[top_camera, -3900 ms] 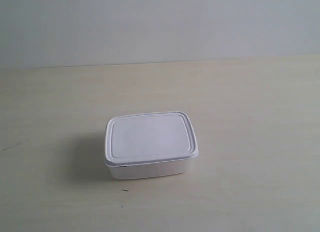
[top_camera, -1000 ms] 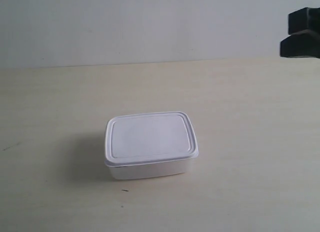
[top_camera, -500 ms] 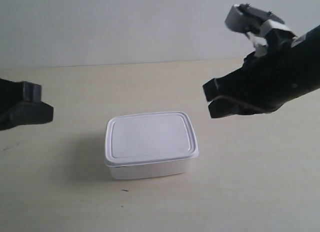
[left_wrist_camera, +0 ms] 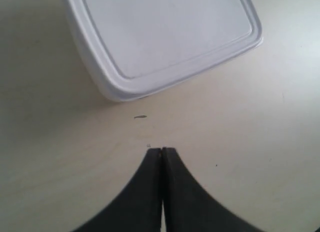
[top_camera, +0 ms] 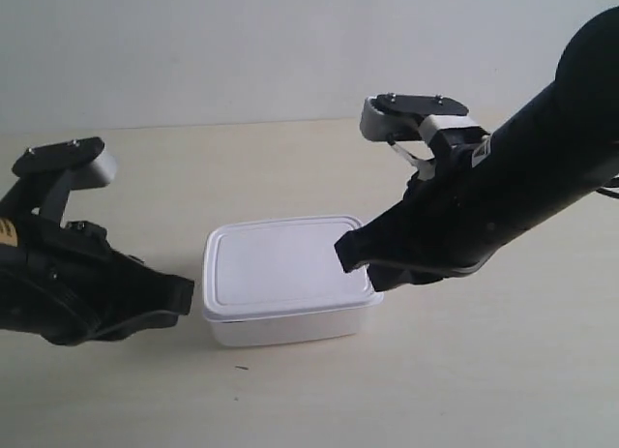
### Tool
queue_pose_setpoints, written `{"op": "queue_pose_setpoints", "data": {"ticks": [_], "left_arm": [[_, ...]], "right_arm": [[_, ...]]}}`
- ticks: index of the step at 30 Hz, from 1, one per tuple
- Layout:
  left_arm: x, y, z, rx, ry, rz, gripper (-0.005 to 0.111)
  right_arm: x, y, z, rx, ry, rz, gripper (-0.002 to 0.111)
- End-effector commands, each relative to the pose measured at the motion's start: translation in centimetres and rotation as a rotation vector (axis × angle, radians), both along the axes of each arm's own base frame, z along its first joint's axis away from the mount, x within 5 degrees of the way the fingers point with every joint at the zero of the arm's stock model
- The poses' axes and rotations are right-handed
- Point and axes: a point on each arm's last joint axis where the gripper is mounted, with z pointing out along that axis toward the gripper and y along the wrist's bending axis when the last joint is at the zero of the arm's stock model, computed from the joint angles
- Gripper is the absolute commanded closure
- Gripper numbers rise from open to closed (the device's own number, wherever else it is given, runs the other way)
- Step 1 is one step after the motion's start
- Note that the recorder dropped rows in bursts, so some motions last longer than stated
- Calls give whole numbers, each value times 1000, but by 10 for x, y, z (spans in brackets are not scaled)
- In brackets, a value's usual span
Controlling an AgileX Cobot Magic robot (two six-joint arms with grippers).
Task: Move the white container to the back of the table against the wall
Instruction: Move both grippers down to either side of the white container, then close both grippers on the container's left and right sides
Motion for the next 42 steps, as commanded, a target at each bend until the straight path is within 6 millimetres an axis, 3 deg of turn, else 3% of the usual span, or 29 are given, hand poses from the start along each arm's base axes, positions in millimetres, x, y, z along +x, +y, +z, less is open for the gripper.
{"op": "queue_pose_setpoints", "data": {"ticks": [1, 10, 21, 36, 42], "left_arm": [[-8, 1, -19, -18, -2, 61, 107], [-7, 4, -44, 6, 15, 107, 107], [-7, -25, -65, 1, -17, 88, 107], [6, -27, -90, 53, -58, 112, 107], [7, -28, -90, 60, -79, 98, 107]], "right_arm": [[-7, 2, -15, -7, -16, -27, 108], [-20, -8, -47, -19, -25, -108, 108], [-11, 0, -82, -14, 37, -140, 108], [-1, 5, -87, 18, -43, -155, 108], [-1, 6, -97, 3, -4, -146, 108]]}}
